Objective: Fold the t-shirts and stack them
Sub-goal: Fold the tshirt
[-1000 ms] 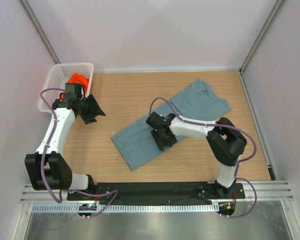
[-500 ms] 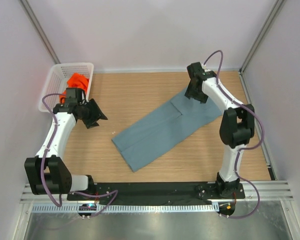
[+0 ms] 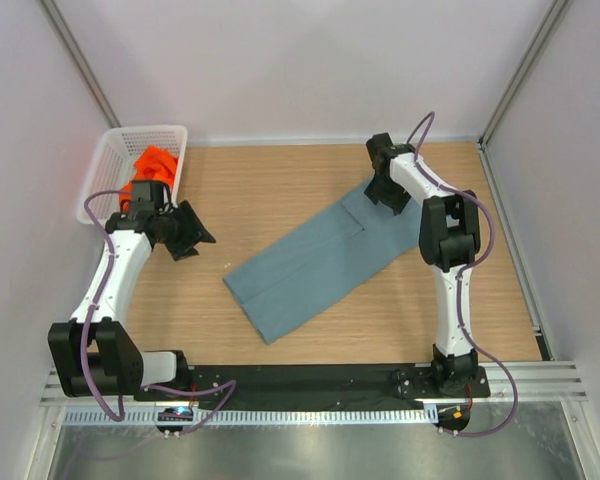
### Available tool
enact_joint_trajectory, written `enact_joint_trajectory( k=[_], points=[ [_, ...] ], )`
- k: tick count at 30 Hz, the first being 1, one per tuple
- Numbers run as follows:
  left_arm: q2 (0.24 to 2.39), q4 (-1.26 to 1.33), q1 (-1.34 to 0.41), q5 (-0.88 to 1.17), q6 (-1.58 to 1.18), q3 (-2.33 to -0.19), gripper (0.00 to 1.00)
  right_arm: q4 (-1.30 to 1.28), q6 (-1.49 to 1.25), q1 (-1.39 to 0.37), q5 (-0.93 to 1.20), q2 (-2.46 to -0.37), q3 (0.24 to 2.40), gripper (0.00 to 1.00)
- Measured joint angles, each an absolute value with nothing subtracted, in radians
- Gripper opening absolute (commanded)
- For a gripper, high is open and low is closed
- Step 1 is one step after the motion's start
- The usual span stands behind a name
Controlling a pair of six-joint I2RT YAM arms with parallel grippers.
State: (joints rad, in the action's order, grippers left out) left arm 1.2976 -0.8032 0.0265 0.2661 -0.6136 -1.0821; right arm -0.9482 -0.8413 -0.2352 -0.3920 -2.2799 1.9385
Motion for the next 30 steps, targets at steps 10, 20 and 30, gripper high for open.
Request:
enact_joint_trajectory(
  k=[10,20,30],
  points=[
    [1.278,-0.805,0.027,0.262,-0.589,-1.061,0.56,-0.919,-0.662,-0.261,-0.366,-2.480,2.207,0.73],
    [1.280,-0.806,0.026,0.271,-0.585,-1.019,0.56,-0.763,-0.406,-0.488,-0.317,-2.656,2.480,0.76],
    [1.280,-0.807,0.013,0.278,-0.586,-1.016,0.56,-0.825,-0.357,-0.562,-0.232,-2.594,2.463,0.84]
  ],
)
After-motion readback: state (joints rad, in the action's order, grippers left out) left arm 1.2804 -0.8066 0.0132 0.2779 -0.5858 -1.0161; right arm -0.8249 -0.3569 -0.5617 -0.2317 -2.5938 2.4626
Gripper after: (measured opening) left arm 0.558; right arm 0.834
